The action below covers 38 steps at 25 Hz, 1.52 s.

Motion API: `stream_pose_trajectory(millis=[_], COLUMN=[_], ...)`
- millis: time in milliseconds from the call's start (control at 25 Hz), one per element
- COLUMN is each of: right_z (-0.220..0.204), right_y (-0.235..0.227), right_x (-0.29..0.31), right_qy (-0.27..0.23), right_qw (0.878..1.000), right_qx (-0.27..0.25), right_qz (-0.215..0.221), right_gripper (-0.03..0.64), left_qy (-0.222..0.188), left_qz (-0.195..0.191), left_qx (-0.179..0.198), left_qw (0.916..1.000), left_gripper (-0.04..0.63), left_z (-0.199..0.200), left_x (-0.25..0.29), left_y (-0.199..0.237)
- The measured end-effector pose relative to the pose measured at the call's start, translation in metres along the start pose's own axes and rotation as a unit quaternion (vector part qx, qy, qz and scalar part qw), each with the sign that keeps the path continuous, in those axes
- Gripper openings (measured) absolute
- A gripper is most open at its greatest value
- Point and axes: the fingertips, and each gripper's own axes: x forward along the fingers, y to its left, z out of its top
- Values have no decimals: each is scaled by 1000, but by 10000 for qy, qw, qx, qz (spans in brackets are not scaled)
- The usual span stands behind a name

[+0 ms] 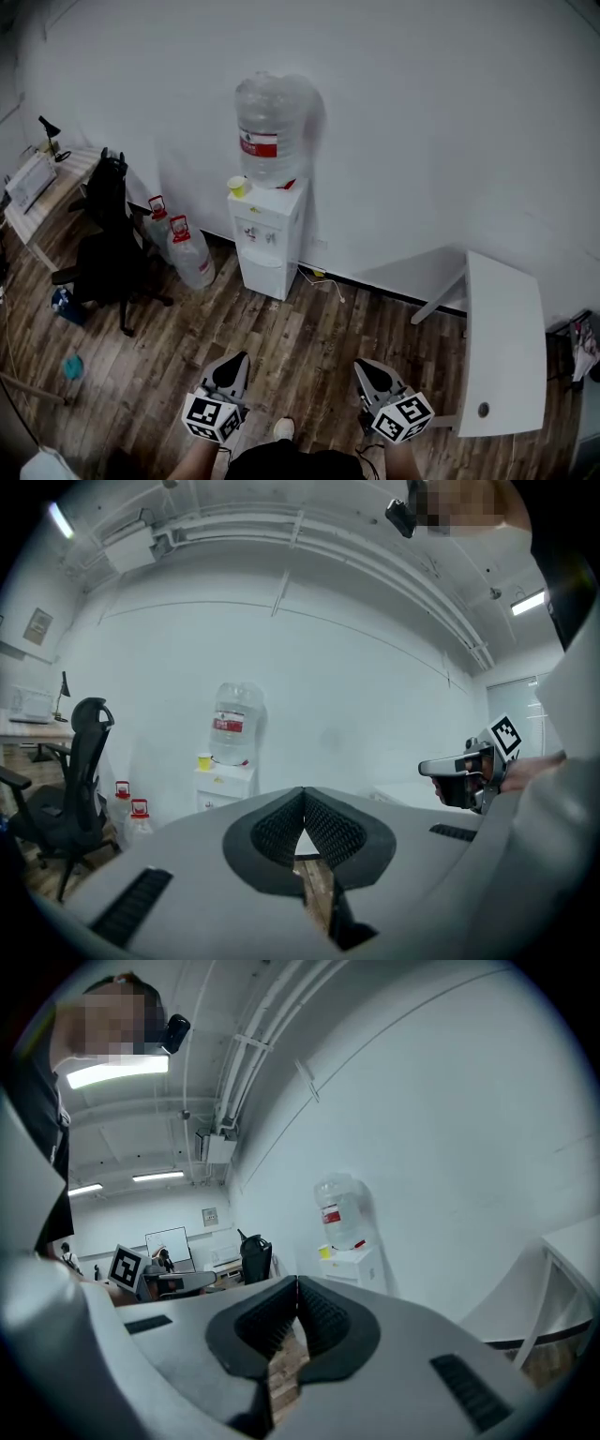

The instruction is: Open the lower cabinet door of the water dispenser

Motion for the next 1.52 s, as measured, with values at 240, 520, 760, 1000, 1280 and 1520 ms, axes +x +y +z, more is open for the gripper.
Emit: stream_pose_trajectory(millis=[240,520,760,1000,1280,1520], right_z=[-3,10,34,62,66,55], right_y=[-12,-46,-83,-136,-188,-224], right_x=[20,72,147,214,286,344], right_qy=[-117,-288,-305,-141,318,621], right_qw=[9990,9970,9935,9878,9816,9767], right_qx=[413,602,315,79,-65,-190], right_qz=[85,387,1049,1552,1881,2048], right_gripper=[22,23,23,21,21,21], left_qy=[210,203,109,114,207,280], left_qz=[-83,176,606,875,1377,1688], left_qx=[-2,80,135,58,-267,-395], left_qw=[9997,9996,9980,9961,9899,9845], left_gripper=[14,14,14,14,14,14], left_z=[-10,0,12,30,43,43], left_x=[27,60,118,186,245,289], left_y=[11,33,57,74,102,125])
